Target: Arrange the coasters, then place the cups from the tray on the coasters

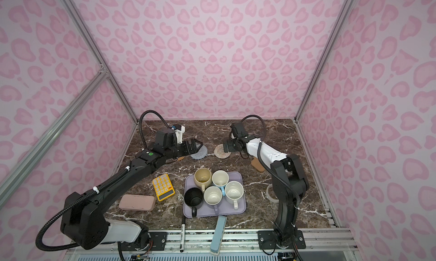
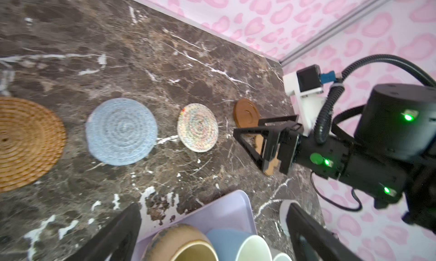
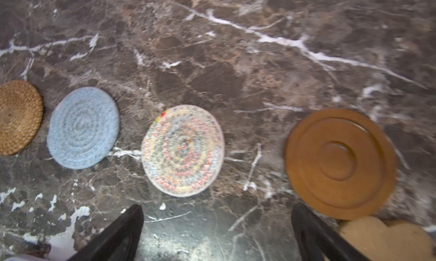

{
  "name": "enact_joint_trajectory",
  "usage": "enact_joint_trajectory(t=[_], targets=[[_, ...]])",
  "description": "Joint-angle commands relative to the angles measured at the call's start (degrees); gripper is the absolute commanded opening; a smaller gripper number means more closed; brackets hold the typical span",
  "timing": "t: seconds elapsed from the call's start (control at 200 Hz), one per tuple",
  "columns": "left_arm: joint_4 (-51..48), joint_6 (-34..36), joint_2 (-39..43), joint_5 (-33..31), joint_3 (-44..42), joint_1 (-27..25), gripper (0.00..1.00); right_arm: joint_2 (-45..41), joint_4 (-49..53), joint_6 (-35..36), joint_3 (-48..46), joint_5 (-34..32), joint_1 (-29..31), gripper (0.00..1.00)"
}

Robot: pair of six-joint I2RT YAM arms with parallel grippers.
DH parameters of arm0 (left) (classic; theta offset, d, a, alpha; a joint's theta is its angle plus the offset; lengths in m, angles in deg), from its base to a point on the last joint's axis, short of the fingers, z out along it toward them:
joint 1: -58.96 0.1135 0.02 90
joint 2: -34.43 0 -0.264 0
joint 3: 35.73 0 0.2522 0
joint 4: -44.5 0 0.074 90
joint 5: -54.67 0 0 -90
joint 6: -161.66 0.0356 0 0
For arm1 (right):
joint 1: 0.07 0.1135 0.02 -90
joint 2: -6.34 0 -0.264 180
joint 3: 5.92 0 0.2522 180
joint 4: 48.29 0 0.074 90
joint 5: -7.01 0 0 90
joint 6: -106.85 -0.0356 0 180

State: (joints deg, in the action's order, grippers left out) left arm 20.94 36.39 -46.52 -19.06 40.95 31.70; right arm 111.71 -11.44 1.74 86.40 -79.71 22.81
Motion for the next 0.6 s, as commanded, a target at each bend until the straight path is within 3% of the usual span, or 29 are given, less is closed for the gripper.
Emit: enact_joint_trajectory(t=[0.0,0.18,0.405,0.595], targets=[[7.47,0.56,-3.13,6.23,3.09,-1.74,0.98,-0.97,-1.13,-0.20,-1.96,2.07,-3.24,1.00],[9.40,0.64,-12.51,8.75,11.28,-4.73,0.98,2.67,-0.05,0.15,-0.73,2.64,-9.70,0.98],[6.38,-0.71,-23.85,8.44,21.71,-5.76,0.99,9.66,1.10,1.70,4.24,0.87,-15.00,0.86],[5.18,-1.55,-29.24,8.25,25.56,-6.65,0.99,16.09,4.68,4.72,11.30,0.06,-16.52,0.76]])
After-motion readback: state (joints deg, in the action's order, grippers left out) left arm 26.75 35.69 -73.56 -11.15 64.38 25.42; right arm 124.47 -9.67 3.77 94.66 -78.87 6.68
